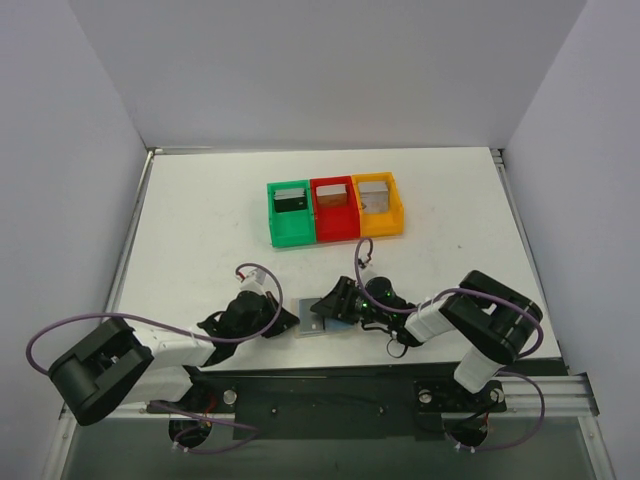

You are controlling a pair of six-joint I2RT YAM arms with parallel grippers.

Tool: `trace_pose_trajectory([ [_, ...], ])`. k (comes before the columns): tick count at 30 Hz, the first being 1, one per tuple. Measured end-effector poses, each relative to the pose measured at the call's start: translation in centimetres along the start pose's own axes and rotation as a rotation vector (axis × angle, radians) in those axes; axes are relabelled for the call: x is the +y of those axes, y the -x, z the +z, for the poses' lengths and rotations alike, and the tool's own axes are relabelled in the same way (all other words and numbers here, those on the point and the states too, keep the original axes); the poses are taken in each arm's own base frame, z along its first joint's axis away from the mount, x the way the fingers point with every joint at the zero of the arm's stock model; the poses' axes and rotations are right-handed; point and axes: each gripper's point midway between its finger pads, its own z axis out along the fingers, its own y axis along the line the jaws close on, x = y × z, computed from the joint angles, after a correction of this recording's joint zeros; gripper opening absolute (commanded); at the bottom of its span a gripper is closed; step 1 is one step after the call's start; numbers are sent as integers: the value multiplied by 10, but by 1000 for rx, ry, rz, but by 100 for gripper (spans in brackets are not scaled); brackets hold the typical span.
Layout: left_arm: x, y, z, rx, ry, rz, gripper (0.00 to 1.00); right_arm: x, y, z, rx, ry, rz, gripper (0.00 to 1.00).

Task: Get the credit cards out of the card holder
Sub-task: Remove the credit card from the card holder.

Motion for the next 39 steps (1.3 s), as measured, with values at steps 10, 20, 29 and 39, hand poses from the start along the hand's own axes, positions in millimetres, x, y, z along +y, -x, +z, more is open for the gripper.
trace_pose_trajectory([
  [10, -3, 1, 5, 2, -4, 4, 0, -2, 6, 1, -17, 6, 11, 45],
  [20, -5, 2, 12, 12, -1, 23, 0, -3, 10, -1, -30, 14, 2, 49],
  [29, -8, 5, 11, 15, -3, 32, 0, -3, 7, -6, -4, 3, -28, 54],
  [39, -19, 24, -10, -57, -22, 55, 0, -3, -6, -17, 62, -42, -73, 56],
])
